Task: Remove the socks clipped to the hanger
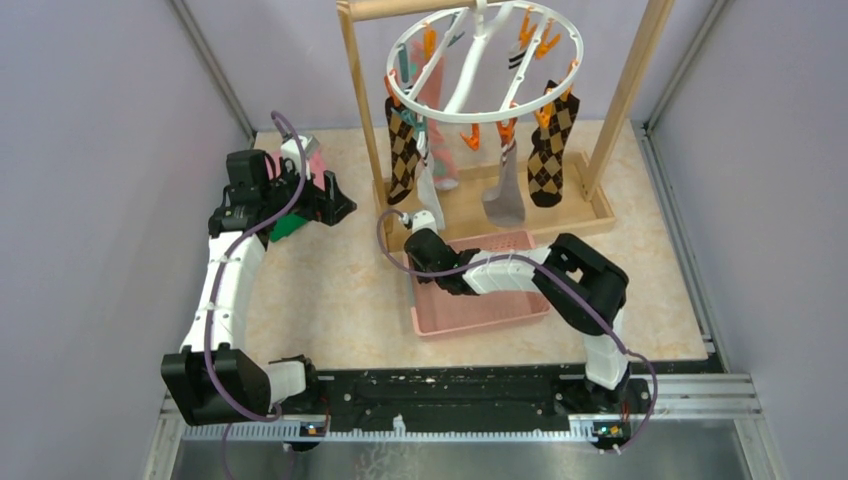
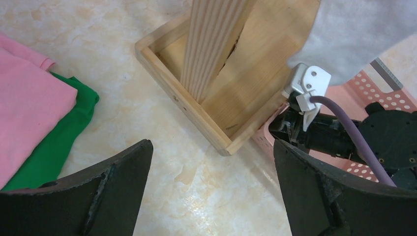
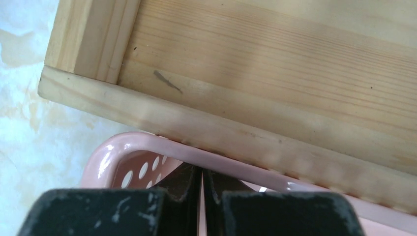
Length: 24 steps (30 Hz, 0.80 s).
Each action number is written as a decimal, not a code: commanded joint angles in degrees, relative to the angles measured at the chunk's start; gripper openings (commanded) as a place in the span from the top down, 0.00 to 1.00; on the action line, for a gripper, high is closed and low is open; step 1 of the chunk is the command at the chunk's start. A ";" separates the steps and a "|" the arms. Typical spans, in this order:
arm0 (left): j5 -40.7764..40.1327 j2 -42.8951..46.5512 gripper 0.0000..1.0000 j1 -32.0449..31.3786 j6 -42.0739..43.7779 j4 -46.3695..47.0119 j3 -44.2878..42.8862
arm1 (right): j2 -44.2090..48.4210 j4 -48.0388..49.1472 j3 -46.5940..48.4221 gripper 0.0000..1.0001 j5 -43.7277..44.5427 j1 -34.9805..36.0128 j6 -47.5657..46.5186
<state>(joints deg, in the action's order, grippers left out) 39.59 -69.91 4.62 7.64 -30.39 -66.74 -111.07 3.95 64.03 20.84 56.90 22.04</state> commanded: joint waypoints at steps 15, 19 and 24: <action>-1.06 -0.73 0.01 -0.04 1.72 0.29 -3.60 | -16.54 -2.85 25.34 1.00 -2.31 -9.56 -3.32; -1.38 -1.35 0.01 -0.03 1.81 0.08 -4.49 | -17.98 -3.85 29.00 1.00 -2.20 -9.71 -5.05; -0.65 -1.89 0.01 -0.05 0.92 -0.62 -5.60 | -15.48 -5.94 28.39 0.98 -3.72 -9.60 -5.32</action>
<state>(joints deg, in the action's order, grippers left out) 38.06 -71.55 4.62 8.49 -31.00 -69.45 -128.11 -1.37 90.50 15.64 49.52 18.11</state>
